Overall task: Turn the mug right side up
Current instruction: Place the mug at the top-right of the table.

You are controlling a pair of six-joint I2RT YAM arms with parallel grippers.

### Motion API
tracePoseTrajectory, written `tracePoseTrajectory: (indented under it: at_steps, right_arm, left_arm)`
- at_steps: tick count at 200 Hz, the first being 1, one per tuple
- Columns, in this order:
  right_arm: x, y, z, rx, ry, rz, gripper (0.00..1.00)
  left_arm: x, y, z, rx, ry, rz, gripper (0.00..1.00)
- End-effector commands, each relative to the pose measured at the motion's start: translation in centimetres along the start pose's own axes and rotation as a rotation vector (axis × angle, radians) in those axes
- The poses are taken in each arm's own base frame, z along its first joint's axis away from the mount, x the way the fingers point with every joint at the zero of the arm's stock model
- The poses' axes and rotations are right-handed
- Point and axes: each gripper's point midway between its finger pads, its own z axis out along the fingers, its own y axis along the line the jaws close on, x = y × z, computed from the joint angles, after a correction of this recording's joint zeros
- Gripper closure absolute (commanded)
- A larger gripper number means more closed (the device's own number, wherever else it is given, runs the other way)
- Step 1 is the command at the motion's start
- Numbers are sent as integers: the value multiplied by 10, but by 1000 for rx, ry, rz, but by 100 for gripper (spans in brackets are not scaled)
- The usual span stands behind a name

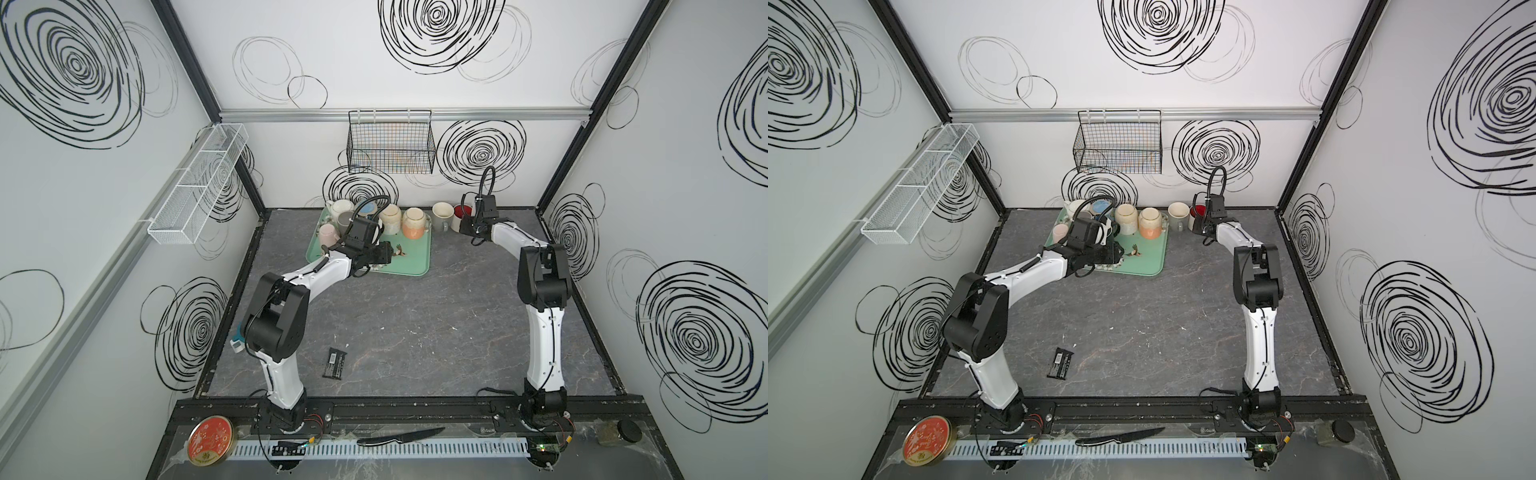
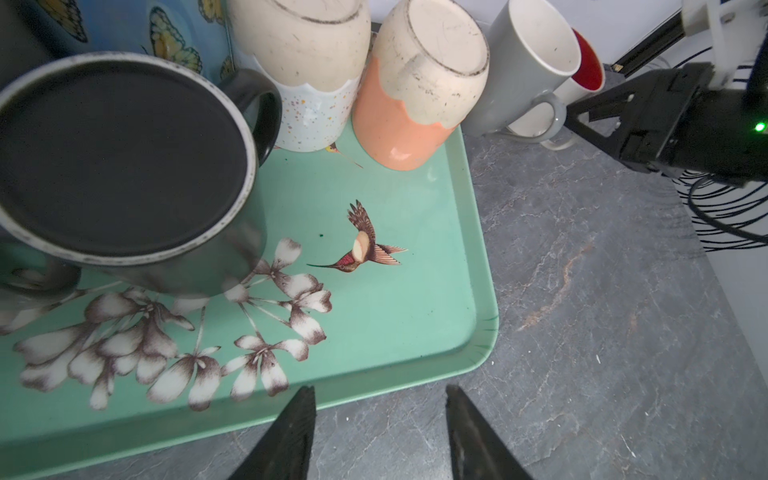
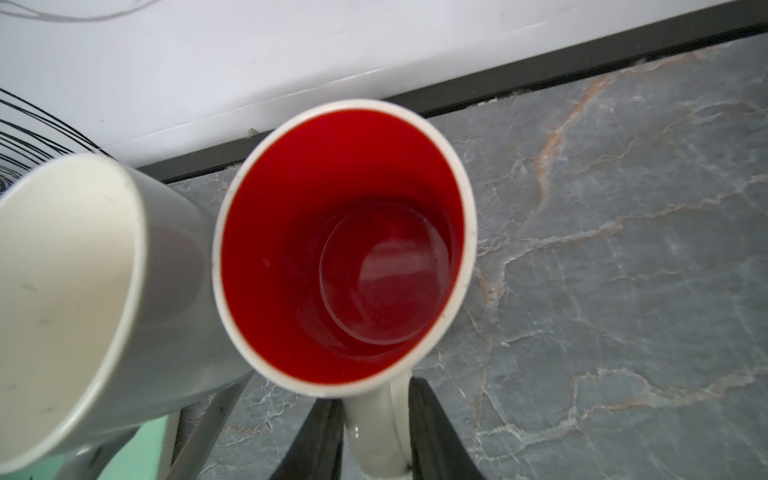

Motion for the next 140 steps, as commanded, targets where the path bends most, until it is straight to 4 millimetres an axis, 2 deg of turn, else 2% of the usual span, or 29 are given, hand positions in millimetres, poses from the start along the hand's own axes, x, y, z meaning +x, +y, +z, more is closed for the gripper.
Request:
tracePoseTrajectory:
  at_steps: [1, 36, 83, 114, 140]
  right_arm:
    - [-28, 7, -13, -29, -70, 14, 66]
    - [-37, 10, -25, -34, -86, 20, 61]
    - [-54, 16, -56, -47, -134, 20, 58]
    - [-56, 20, -81, -69, -164, 21, 58]
    - [-49, 22, -98, -94, -168, 40, 57]
  left_arm:
    - [-15, -1, -16, 4, -42, 26, 45]
    - [-18, 0, -22, -10, -45, 31, 46]
    - [-32, 13, -40, -57, -77, 35, 45]
    - [-45, 32, -58, -118, -106, 28, 45]
    - [-54, 65, -77, -217, -126, -10, 42]
